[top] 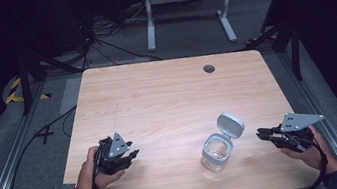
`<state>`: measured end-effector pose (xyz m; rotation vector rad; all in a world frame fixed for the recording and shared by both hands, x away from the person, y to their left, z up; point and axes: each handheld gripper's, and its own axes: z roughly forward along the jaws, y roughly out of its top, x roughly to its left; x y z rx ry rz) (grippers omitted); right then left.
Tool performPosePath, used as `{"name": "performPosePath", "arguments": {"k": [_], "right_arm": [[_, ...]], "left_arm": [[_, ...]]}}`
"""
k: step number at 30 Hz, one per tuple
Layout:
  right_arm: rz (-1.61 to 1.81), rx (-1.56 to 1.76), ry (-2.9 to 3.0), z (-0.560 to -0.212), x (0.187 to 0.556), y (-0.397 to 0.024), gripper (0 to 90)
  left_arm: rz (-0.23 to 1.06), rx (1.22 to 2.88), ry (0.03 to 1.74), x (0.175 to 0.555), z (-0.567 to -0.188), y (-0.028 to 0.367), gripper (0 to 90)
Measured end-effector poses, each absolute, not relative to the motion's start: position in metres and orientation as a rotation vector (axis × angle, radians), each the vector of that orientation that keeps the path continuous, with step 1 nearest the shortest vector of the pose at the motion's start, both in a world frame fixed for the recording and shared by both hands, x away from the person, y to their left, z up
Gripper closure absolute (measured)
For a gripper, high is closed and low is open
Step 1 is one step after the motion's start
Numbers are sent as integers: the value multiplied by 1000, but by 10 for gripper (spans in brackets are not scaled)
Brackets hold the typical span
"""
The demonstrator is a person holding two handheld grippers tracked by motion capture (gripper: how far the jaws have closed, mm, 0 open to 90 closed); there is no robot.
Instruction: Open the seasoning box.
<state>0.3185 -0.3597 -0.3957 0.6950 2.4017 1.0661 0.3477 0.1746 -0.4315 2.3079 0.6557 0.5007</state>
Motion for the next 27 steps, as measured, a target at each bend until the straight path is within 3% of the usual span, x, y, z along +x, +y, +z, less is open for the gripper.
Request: {"name": "performPosePath", "arguments": {"k": [7,11,22,27], "right_arm": [[1016,759,2376,-408,314,-380,536],[976,812,2367,-420,312,-393,451],[969,982,2321,-448,305,-425,332],[974,1099,2283,-460,304,-431,292]], "left_arm": [[460,2312,705,344,-449,193,486],[461,2316,741,343,-455,200,392],[328,2258,846,348,-476,226,220],[353,2199,859,345,-482,232,185]]}}
